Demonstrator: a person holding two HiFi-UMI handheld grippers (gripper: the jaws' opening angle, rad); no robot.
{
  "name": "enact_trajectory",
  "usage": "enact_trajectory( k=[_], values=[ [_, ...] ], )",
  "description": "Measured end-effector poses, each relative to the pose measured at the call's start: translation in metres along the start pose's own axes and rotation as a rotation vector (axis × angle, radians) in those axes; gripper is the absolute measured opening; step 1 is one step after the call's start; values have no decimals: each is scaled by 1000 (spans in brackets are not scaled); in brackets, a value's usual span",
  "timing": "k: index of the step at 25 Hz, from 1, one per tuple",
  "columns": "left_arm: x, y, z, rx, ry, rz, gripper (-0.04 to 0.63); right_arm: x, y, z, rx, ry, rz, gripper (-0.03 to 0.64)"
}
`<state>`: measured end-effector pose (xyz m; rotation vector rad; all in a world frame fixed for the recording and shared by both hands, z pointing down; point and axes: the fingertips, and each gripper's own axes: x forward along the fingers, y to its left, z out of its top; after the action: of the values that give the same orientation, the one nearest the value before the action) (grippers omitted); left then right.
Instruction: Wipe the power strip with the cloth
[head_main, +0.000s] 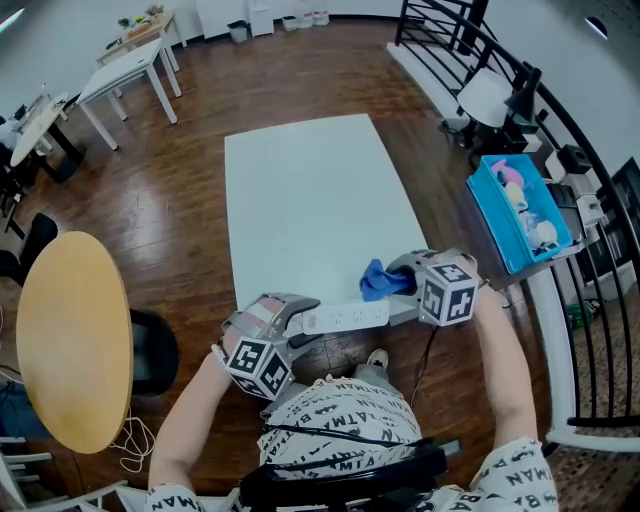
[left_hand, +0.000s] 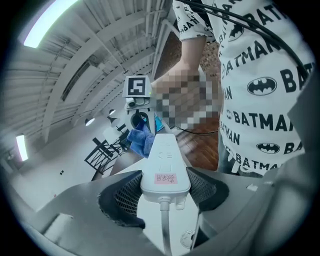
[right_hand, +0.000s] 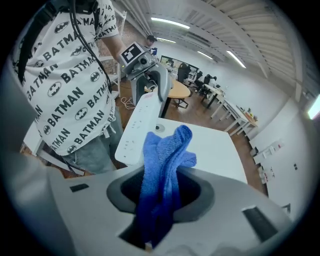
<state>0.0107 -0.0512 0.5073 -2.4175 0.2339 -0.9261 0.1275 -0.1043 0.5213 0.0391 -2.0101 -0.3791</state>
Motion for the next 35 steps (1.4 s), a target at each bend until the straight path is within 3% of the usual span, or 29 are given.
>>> enact_trajectory(
  k=[9,15,25,35],
  values=[
    [-5,18,-17,-167,-29,91,278,-14,-16,-25,183,-65,-163,137],
    [-5,32,-26,-296,-48,146,278,-14,-17,-25,220,-77,-221,137],
    [-1,47,-38,-441,-41,223,278,-5,-25,-26,312,-68,-333,137],
    [2,68,-50,-555,-20,321,278,9,-45,-20,562,-90,-489,137]
  ],
)
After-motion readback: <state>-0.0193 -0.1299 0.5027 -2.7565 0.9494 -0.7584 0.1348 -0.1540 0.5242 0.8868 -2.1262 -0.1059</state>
